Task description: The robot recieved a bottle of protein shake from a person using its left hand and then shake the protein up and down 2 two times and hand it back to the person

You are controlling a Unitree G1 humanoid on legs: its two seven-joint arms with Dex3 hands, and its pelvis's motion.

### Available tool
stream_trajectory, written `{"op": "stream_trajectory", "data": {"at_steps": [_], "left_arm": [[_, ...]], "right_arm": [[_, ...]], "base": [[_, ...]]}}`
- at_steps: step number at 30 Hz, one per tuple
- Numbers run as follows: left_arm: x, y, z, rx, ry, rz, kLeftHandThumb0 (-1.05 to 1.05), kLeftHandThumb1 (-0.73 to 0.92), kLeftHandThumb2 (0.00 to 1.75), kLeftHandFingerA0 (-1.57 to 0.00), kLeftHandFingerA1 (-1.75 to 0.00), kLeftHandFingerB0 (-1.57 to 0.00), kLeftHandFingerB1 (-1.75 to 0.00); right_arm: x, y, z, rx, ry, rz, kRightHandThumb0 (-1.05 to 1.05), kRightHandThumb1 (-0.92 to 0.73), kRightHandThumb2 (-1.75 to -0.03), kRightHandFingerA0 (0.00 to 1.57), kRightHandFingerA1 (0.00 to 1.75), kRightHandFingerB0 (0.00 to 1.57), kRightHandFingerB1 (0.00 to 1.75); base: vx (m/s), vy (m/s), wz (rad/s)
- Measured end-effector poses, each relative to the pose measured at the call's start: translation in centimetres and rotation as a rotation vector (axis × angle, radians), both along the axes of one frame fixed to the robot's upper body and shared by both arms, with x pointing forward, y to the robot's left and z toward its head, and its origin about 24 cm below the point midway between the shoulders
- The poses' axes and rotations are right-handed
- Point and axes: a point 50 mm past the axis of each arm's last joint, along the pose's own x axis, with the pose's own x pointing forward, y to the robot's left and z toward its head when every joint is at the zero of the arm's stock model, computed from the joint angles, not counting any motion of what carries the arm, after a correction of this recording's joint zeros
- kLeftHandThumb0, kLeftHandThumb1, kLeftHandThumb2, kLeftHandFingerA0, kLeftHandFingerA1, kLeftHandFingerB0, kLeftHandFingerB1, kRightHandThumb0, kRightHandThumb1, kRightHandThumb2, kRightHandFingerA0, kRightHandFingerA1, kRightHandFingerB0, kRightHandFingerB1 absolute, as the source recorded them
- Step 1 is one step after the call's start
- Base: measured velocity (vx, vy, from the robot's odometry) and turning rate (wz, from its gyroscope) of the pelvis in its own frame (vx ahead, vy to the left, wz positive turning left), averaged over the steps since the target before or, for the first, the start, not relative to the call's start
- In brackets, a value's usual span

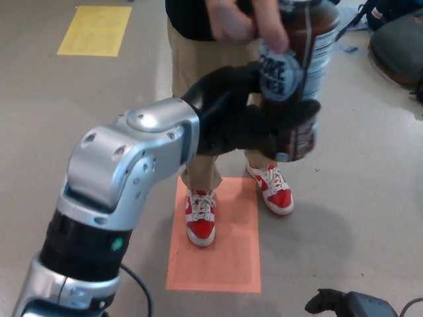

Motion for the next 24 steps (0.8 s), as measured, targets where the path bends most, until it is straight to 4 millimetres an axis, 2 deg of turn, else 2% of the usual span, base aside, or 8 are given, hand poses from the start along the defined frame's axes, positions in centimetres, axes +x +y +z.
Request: {"op": "stream_trajectory", "data": {"at_steps": [3, 11, 12, 15, 17, 19, 20, 24], "left_arm": [[0.8, 0.4, -0.3, 0.008, 0.037, 0.048, -0.78, 0.45, 0.81, -0.05, -0.17, 0.00, -0.01], [1.8, 1.0, -1.0, 0.035, 0.069, 0.125, -0.72, 0.44, 0.81, -0.06, -0.34, 0.00, -0.08], [1.8, 1.1, -1.0, 0.036, 0.067, 0.133, -0.56, 0.50, 0.75, -0.59, -0.55, -0.06, -0.24], [1.8, 0.9, -1.3, 0.034, 0.040, 0.174, -0.38, 0.68, 0.62, -0.93, -0.49, -0.19, -0.28], [1.7, 0.9, -1.7, 0.035, 0.028, 0.191, -0.14, 0.82, 0.68, -1.26, -0.66, -0.79, -0.47], [1.7, 0.8, -2.1, 0.047, 0.004, 0.215, -0.15, 0.82, 0.70, -1.25, -0.80, -0.89, -0.55], [1.7, 0.8, -2.2, 0.048, -0.002, 0.220, -0.17, 0.79, 0.75, -1.15, -1.00, -0.85, -0.92], [1.6, 0.9, -2.7, 0.058, -0.047, 0.257, -0.16, 0.81, 0.75, -0.96, -1.35, -0.77, -1.15]], "right_arm": [[0.1, 0.0, 0.1, -0.003, -0.005, 0.001, -0.42, -0.73, -0.85, 0.89, 0.75, 0.77, 0.54], [0.6, -0.1, 0.4, -0.005, -0.018, -0.002, -0.41, -0.72, -0.84, 0.93, 0.79, 0.76, 0.55], [0.7, 0.0, 0.4, -0.005, -0.020, -0.001, -0.42, -0.71, -0.86, 0.94, 0.83, 0.77, 0.56], [0.8, 0.0, 0.5, -0.004, -0.022, 0.001, -0.41, -0.70, -0.87, 0.96, 0.86, 0.78, 0.56], [0.8, 0.0, 0.5, -0.003, -0.023, 0.002, -0.41, -0.71, -0.86, 0.96, 0.83, 0.77, 0.55], [0.8, 0.0, 0.5, -0.002, -0.024, 0.003, -0.40, -0.70, -0.87, 0.97, 0.84, 0.78, 0.55], [0.8, 0.0, 0.5, -0.002, -0.024, 0.003, -0.40, -0.70, -0.87, 0.98, 0.83, 0.77, 0.53], [0.8, 0.0, 0.5, -0.003, -0.025, 0.005, -0.40, -0.69, -0.86, 0.97, 0.82, 0.77, 0.55]], "base": [[0.00, 0.000, 0.00], [0.00, 0.000, 0.00], [0.00, 0.000, 0.00], [0.00, 0.000, 0.00], [0.00, 0.000, 0.00], [0.00, 0.000, 0.00], [0.00, 0.000, 0.00], [0.00, 0.000, 0.00]]}}
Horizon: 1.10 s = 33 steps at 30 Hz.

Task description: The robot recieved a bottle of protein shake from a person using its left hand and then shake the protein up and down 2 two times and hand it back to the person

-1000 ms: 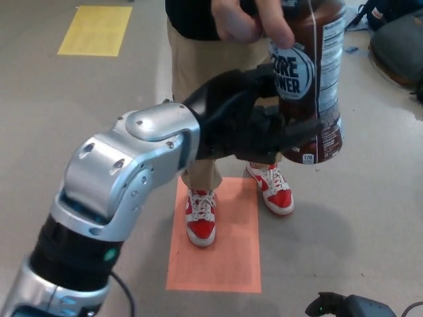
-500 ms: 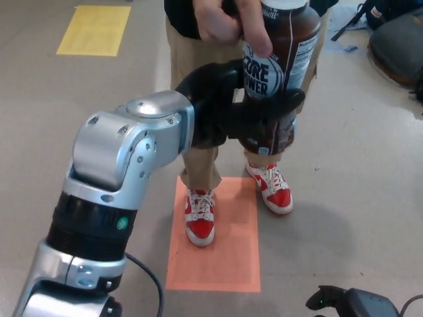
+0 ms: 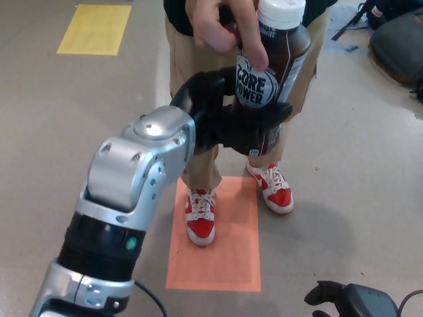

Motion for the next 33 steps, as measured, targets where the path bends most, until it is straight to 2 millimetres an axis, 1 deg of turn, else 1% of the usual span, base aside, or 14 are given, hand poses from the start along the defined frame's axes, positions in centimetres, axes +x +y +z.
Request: {"op": "stream_trajectory", "data": {"at_steps": [1, 2, 6, 7, 11, 14, 16, 18, 19, 22, 23, 25, 29, 33], "left_arm": [[0.0, 0.0, -0.1, 0.003, -0.009, 0.006, -0.19, 0.81, 0.75, -0.86, -1.47, -0.75, -1.18], [0.0, 0.1, -0.1, 0.008, -0.024, 0.013, -0.18, 0.81, 0.75, -0.86, -1.52, -0.74, -1.19], [-0.1, 0.2, -0.3, 0.025, -0.073, 0.040, -0.18, 0.82, 0.74, -0.89, -1.55, -0.72, -1.24], [-0.1, 0.3, -0.4, 0.028, -0.086, 0.047, -0.20, 0.83, 0.71, -0.87, -1.64, -0.64, -1.32], [-0.2, 0.8, -0.9, 0.025, -0.115, 0.072, -0.17, 0.82, 0.74, -0.92, -1.62, -0.67, -1.26], [-0.4, 1.6, -1.9, 0.024, -0.120, 0.097, -0.18, 0.82, 0.73, -0.92, -1.59, -0.68, -1.22], [-0.7, 2.5, -3.1, 0.030, -0.110, 0.122, -0.21, 0.84, 0.71, -0.91, -1.61, -0.68, -1.20], [-1.0, 3.5, -4.5, 0.039, -0.086, 0.149, -0.21, 0.81, 0.71, -0.91, -1.58, -0.69, -1.18], [-1.1, 3.8, -5.0, 0.043, -0.075, 0.158, -0.21, 0.83, 0.70, -0.87, -1.59, -0.67, -1.17], [-1.7, 5.1, -7.2, 0.047, -0.027, 0.190, -0.21, 0.83, 0.70, -0.86, -1.62, -0.65, -1.20], [-1.9, 5.5, -7.8, 0.047, -0.014, 0.199, -0.22, 0.84, 0.69, -0.84, -1.62, -0.64, -1.15], [-2.1, 6.1, -8.6, 0.046, 0.003, 0.211, -0.22, 0.84, 0.69, -0.85, -1.61, -0.65, -1.14], [-2.5, 6.6, -9.5, 0.040, 0.016, 0.219, -0.22, 0.83, 0.70, -0.86, -1.61, -0.65, -1.09], [-3.0, 7.0, -10.5, 0.034, 0.035, 0.222, -0.22, 0.83, 0.70, -0.85, -1.60, -0.65, -1.06]], "right_arm": [[0.0, 0.0, 0.0, 0.000, 0.000, 0.000, -0.41, -0.69, -0.86, 0.96, 0.82, 0.77, 0.55], [0.0, 0.0, 0.0, 0.000, 0.000, 0.000, -0.41, -0.70, -0.85, 0.96, 0.82, 0.77, 0.55], [0.0, 0.0, 0.0, 0.001, -0.002, -0.002, -0.41, -0.70, -0.84, 0.97, 0.87, 0.77, 0.53], [0.1, 0.0, 0.0, 0.002, -0.002, -0.003, -0.41, -0.71, -0.84, 0.98, 0.95, 0.78, 0.53], [0.1, -0.1, 0.1, 0.004, -0.003, -0.009, -0.41, -0.71, -0.76, 0.96, 0.87, 0.78, 0.53], [0.1, -0.1, 0.1, 0.007, -0.004, -0.015, -0.39, -0.67, -0.75, 0.98, 0.90, 0.80, 0.53], [0.2, -0.1, 0.1, 0.010, -0.005, -0.016, -0.40, -0.69, -0.77, 0.98, 0.82, 0.81, 0.52], [0.2, -0.2, 0.1, 0.013, -0.007, -0.018, -0.41, -0.70, -0.79, 0.98, 0.83, 0.80, 0.52], [0.2, -0.2, 0.2, 0.013, -0.007, -0.019, -0.42, -0.71, -0.80, 0.98, 0.79, 0.80, 0.50], [0.3, -0.2, 0.2, 0.015, -0.010, -0.023, -0.42, -0.71, -0.80, 0.98, 0.81, 0.80, 0.50], [0.4, -0.2, 0.3, 0.016, -0.013, -0.024, -0.41, -0.71, -0.78, 0.98, 0.85, 0.79, 0.50], [0.5, -0.2, 0.4, 0.017, -0.015, -0.025, -0.42, -0.71, -0.78, 0.98, 0.84, 0.79, 0.50], [0.6, -0.2, 0.4, 0.018, -0.013, -0.026, -0.42, -0.68, -0.84, 0.99, 0.84, 0.79, 0.51], [0.6, -0.2, 0.4, 0.022, -0.015, -0.024, -0.43, -0.70, -0.81, 0.97, 0.84, 0.78, 0.52]], "base": [[0.00, 0.000, 0.00], [0.00, 0.000, 0.00], [0.00, 0.000, 0.00], [0.00, 0.000, 0.00], [0.00, 0.000, 0.00], [0.00, 0.000, 0.00], [0.00, 0.000, 0.00], [0.00, 0.000, 0.00], [0.00, 0.000, 0.00], [0.00, 0.000, 0.00], [0.00, 0.000, 0.00], [0.00, 0.000, 0.00], [0.00, 0.000, 0.00], [0.00, 0.000, 0.00]]}}
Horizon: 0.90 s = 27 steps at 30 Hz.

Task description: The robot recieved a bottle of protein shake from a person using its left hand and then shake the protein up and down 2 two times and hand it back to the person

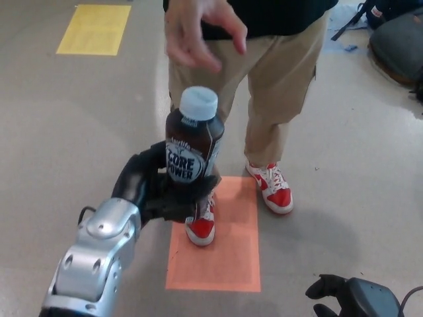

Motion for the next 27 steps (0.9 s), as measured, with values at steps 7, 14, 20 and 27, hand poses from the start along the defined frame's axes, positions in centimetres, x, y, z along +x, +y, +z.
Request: {"op": "stream_trajectory", "data": {"at_steps": [7, 14, 20, 27], "left_arm": [[-0.3, 0.5, -0.8, -0.009, 0.015, 0.006, -0.20, 0.83, 0.68, -0.91, -1.55, -0.70, -1.08], [0.7, 0.4, 1.8, -0.049, -0.071, 0.011, -0.20, 0.83, 0.65, -0.88, -1.55, -0.71, -1.10], [3.1, -0.4, 10.9, -0.163, -0.349, 0.013, -0.14, 0.77, 0.80, -0.92, -1.52, -0.77, -1.10], [0.1, -1.8, 0.6, -0.064, -0.030, -0.039, -0.22, 0.81, 0.71, -0.84, -1.54, -0.73, -1.09]], "right_arm": [[0.0, 0.0, 0.0, 0.002, 0.001, -0.003, -0.41, -0.71, -0.79, 0.93, 0.77, 0.79, 0.51], [-0.1, -0.1, -0.1, 0.004, 0.002, -0.004, -0.43, -0.72, -0.79, 0.97, 0.83, 0.79, 0.52], [-0.1, -0.1, -0.1, 0.003, 0.002, -0.005, -0.41, -0.72, -0.77, 0.97, 0.80, 0.80, 0.51], [-0.1, 0.0, 0.0, 0.003, 0.000, -0.007, -0.44, -0.73, -0.78, 0.94, 0.71, 0.80, 0.49]], "base": [[0.00, 0.000, 0.00], [0.00, 0.000, 0.00], [0.00, 0.000, 0.00], [0.00, 0.000, 0.00]]}}
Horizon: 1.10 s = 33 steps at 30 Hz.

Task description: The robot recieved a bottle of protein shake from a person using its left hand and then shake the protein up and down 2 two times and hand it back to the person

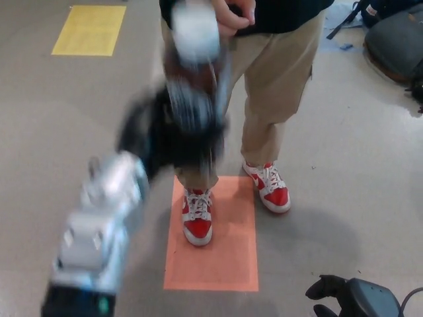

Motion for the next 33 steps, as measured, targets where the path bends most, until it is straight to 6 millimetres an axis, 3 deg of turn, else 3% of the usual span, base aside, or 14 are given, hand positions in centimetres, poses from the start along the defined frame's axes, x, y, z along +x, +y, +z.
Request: {"op": "stream_trajectory", "data": {"at_steps": [2, 3, 8, 9, 10, 12, 13, 17, 19, 22, 26, 27, 29, 33], "left_arm": [[-1.2, -0.1, -1.8, 0.023, 0.059, -0.015, -0.25, 0.82, 0.73, -0.88, -1.51, -0.74, -1.13], [-0.9, -0.1, -1.0, 0.019, 0.035, -0.013, -0.25, 0.82, 0.73, -0.88, -1.51, -0.74, -1.13], [2.1, 0.3, 7.6, -0.066, -0.240, 0.024, -0.13, 0.80, 0.76, -0.89, -1.51, -0.73, -1.13], [2.1, 0.1, 8.8, -0.086, -0.279, 0.021, 0.38, 0.78, 0.79, -1.10, -1.33, -0.83, -1.02], [2.0, -0.1, 9.4, -0.102, -0.304, 0.016, -0.20, 0.80, 0.69, -0.86, -1.55, -0.70, -1.06], [1.6, -0.4, 7.8, -0.091, -0.254, 0.001, -0.20, 0.81, 0.68, -0.84, -1.57, -0.65, -1.05], [1.3, -0.5, 6.7, -0.082, -0.218, -0.004, -0.18, 0.73, 0.82, -0.88, -1.55, -0.70, -1.12], [-1.5, -0.9, -1.6, 0.005, 0.067, -0.044, -0.21, 0.75, 0.79, -0.88, -1.53, -0.71, -1.11], [-1.5, -0.7, -1.7, 0.002, 0.082, -0.038, -0.20, 0.80, 0.76, -0.87, -1.55, -0.74, -1.14], [0.6, -0.1, 3.0, -0.035, -0.074, -0.003, -0.20, 0.85, 0.66, -0.85, -1.58, -0.69, -1.14], [2.2, 0.4, 10.2, -0.124, -0.291, 0.032, -0.12, 0.77, 0.81, -0.93, -1.51, -0.74, -1.12], [2.1, 0.3, 11.0, -0.137, -0.320, 0.024, -0.20, 0.81, 0.69, -0.84, -1.57, -0.73, -1.08], [1.8, -0.1, 10.1, -0.131, -0.299, 0.005, -0.17, 0.78, 0.69, -0.85, -1.61, -0.66, -1.10], [-0.2, -0.4, 1.6, -0.071, -0.004, -0.021, -0.17, 0.75, 0.74, -0.87, -1.62, -0.68, -1.14]], "right_arm": [[0.0, 0.0, 0.0, 0.002, -0.001, -0.004, -0.44, -0.73, -0.75, 0.95, 0.70, 0.80, 0.49], [0.1, 0.0, 0.0, 0.004, -0.001, -0.004, -0.44, -0.73, -0.75, 0.95, 0.70, 0.80, 0.49], [0.1, 0.4, 0.0, 0.013, -0.004, 0.002, -0.44, -0.73, -0.73, 0.97, 0.84, 0.80, 0.50], [0.1, 0.4, 0.0, 0.013, -0.003, 0.002, -0.42, -0.72, -0.73, 0.95, 0.76, 0.80, 0.49], [0.0, 0.4, 0.0, 0.013, -0.001, 0.002, -0.43, -0.73, -0.73, 0.95, 0.77, 0.79, 0.49], [0.0, 0.4, 0.0, 0.013, -0.001, 0.001, -0.44, -0.73, -0.75, 0.97, 0.76, 0.80, 0.50], [0.0, 0.4, 0.0, 0.013, -0.001, 0.001, -0.42, -0.70, -0.78, 0.98, 0.82, 0.80, 0.51], [0.1, 0.4, 0.0, 0.015, -0.002, -0.002, -0.42, -0.71, -0.79, 0.97, 0.80, 0.81, 0.51], [0.3, 0.4, 0.2, 0.014, -0.007, -0.002, -0.43, -0.73, -0.78, 0.93, 0.74, 0.80, 0.49], [0.5, 0.6, 0.3, 0.019, -0.012, 0.004, -0.44, -0.73, -0.75, 0.98, 0.82, 0.81, 0.49], [0.5, 0.7, 0.3, 0.020, -0.012, 0.005, -0.42, -0.71, -0.76, 0.97, 0.83, 0.80, 0.50], [0.5, 0.7, 0.2, 0.021, -0.011, 0.004, -0.43, -0.70, -0.79, 0.95, 0.79, 0.81, 0.50], [0.5, 0.7, 0.2, 0.020, -0.011, 0.003, -0.43, -0.71, -0.80, 0.97, 0.77, 0.80, 0.51], [0.5, 0.7, 0.2, 0.021, -0.010, 0.003, -0.43, -0.70, -0.81, 0.96, 0.78, 0.81, 0.52]], "base": [[0.00, 0.000, 0.08], [0.00, 0.000, 0.13], [0.00, 0.000, 0.00], [0.00, 0.000, 0.00], [0.00, 0.000, 0.00], [0.00, 0.000, 0.00], [0.00, 0.000, 0.00], [0.00, 0.000, 0.00], [0.00, 0.000, 0.10], [0.00, 0.000, 0.00], [0.00, 0.000, 0.00], [0.00, 0.000, 0.00], [0.00, 0.000, 0.00], [0.00, 0.000, 0.00]]}}
